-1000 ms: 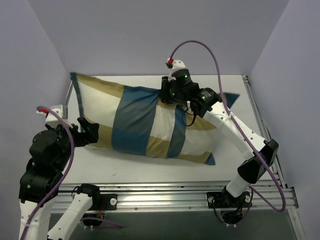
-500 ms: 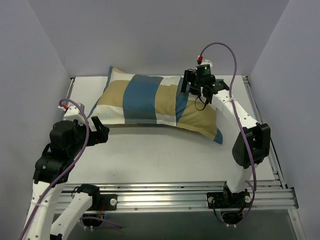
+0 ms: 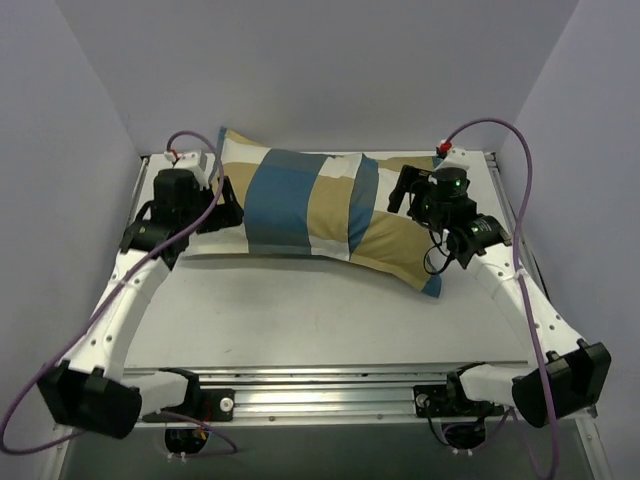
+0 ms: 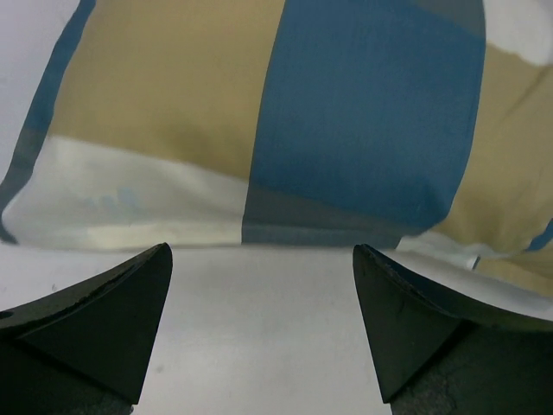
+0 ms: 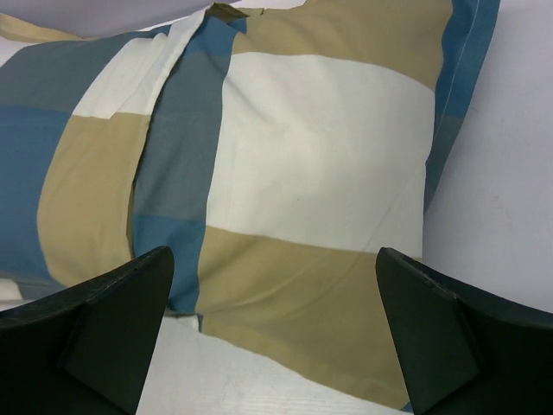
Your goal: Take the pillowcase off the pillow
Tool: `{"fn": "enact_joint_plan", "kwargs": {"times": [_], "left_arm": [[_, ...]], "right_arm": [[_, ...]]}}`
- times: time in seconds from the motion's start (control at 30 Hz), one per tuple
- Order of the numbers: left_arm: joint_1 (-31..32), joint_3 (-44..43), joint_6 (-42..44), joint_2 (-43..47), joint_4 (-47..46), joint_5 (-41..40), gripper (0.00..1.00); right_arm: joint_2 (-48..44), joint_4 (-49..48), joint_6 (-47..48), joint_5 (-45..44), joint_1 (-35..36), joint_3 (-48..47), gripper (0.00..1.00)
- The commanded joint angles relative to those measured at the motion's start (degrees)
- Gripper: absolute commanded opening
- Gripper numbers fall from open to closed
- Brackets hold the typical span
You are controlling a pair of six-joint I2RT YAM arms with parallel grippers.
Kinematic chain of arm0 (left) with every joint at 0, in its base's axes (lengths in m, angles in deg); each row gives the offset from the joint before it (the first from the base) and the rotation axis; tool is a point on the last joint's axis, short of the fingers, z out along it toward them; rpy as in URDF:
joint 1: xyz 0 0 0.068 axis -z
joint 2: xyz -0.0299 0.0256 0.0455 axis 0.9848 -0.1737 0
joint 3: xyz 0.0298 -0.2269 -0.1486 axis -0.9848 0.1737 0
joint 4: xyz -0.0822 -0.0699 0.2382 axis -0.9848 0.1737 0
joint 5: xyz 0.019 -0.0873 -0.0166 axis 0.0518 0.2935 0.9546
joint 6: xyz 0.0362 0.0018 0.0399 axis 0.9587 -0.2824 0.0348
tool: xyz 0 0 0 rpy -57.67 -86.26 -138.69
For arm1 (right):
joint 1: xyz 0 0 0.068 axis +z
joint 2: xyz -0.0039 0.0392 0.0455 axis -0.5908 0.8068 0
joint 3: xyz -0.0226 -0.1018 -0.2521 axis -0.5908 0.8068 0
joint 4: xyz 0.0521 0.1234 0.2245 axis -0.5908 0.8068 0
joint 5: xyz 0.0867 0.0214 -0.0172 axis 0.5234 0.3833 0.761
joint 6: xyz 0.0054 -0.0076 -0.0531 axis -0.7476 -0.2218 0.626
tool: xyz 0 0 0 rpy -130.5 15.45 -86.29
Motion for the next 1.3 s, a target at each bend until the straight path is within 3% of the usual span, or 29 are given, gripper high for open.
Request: {"fn": "enact_joint_plan", "kwargs": {"times": [0.0,0.27,0.4,0.53,0.67,0.77,0.9,1.0,1.07,1.1,1.13,1.23,1.27], "left_arm": [[-0.57,-9.28,0.12,-9.39,-11.59,-0.39,0.94],[-1.37,-24.06,-2.25,-35.13,-23.98,-6.19,0.94],[-1.37,-27.49,-2.69,-43.15,-22.68,-8.38,0.94],[-1.28,-21.63,-6.29,-44.58,-21.00,-9.53,0.94],[-1.28,-6.01,-11.47,-38.53,-23.63,-12.34,0.94],[-1.28,0.60,-12.54,-34.22,-25.12,-14.36,0.94],[-1.28,2.91,-12.80,-31.74,-25.40,-14.54,0.94],[-1.10,3.09,-12.98,-31.57,-24.78,-14.19,0.94],[-1.19,3.27,-13.06,-31.57,-23.74,-14.54,0.94],[-1.19,3.44,-13.15,-31.48,-23.29,-14.80,0.94],[-1.19,3.88,-13.15,-31.30,-22.16,-15.33,0.94],[-1.28,5.11,-14.38,-29.38,-19.43,-17.34,0.94],[-1.28,5.46,-14.56,-28.76,-18.90,-17.87,0.94]], "right_arm": [[-6.32,-2.61,-4.37,1.74,0.26,4.95,0.98],[-12.94,-6.83,-7.99,5.71,1.32,17.52,0.96],[-12.33,-8.41,-7.38,5.63,0.97,20.08,0.96],[-9.34,-13.40,-6.33,5.71,0.26,21.40,0.97],[-6.09,-17.72,-4.48,9.22,0.44,22.45,0.96],[-4.16,-21.68,-3.25,8.79,0.62,23.86,0.96],[0.58,-25.19,0.00,6.51,0.62,24.47,0.96],[3.75,-27.48,0.36,7.11,0.79,25.18,0.81],[4.81,-28.71,0.10,7.82,2.19,26.40,0.57],[4.90,-28.89,-0.08,7.39,3.15,26.93,0.52],[4.90,-28.63,-0.26,6.34,4.21,27.46,0.32],[3.85,-26.79,-1.83,3.34,9.82,28.78,0.01],[3.24,-26.17,-2.71,3.34,10.71,29.22,0.00]]}}
